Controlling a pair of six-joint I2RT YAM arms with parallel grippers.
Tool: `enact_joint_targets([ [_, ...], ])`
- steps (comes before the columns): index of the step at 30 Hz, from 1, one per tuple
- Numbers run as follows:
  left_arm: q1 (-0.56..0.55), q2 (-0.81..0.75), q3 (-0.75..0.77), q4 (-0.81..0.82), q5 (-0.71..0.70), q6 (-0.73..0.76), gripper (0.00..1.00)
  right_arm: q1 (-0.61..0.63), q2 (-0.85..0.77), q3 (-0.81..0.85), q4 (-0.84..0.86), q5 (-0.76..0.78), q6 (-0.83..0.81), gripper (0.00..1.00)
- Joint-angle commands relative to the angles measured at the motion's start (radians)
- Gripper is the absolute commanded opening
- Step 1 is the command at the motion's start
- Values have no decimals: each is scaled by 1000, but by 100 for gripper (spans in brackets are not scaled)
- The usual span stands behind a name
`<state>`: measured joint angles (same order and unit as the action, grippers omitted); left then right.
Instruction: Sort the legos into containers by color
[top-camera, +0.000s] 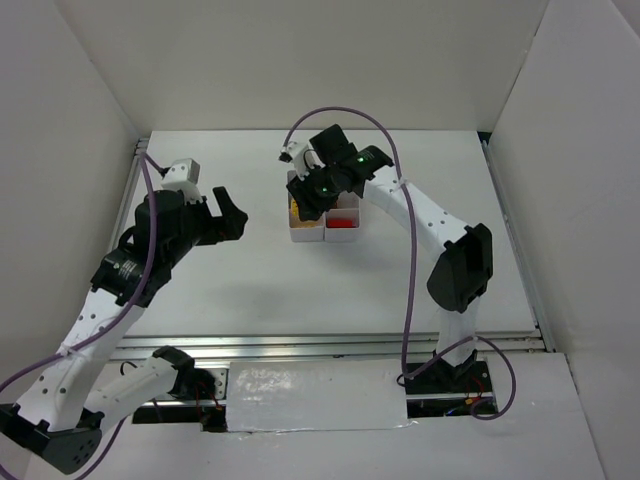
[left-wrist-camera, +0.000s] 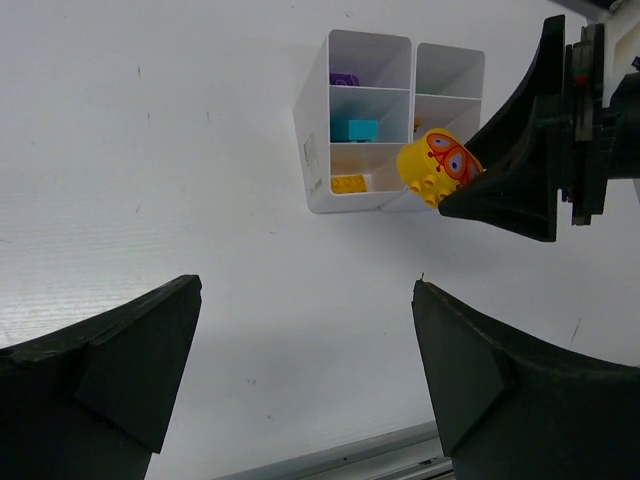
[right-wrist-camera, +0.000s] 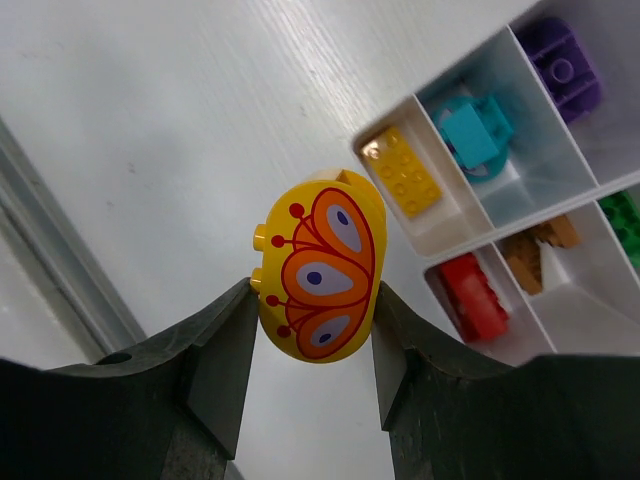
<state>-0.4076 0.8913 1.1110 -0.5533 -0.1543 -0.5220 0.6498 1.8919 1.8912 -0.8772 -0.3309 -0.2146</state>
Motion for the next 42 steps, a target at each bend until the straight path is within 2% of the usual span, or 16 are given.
enact_joint_targets([
  [1,9,-29,10,32,6,19,100,2,-4,29,-71,136,-204,1],
  [6,10,-43,6,26,-2,28,99,8,30,-20,16,275,-322,0],
  [12,10,-52,1,24,-5,40,100,13,61,-52,88,322,-348,0],
  [18,10,-58,-8,23,-5,48,100,37,32,-158,219,280,-359,0],
  [22,10,-61,-14,26,-8,54,100,57,52,-150,193,263,-365,0],
  [25,10,-61,-17,24,-11,57,99,60,56,-161,207,273,-371,2],
  [34,10,-69,-22,23,-21,65,100,65,84,-159,228,286,-371,17],
  [42,10,-74,-27,23,-25,70,100,67,101,-181,242,274,-364,20],
])
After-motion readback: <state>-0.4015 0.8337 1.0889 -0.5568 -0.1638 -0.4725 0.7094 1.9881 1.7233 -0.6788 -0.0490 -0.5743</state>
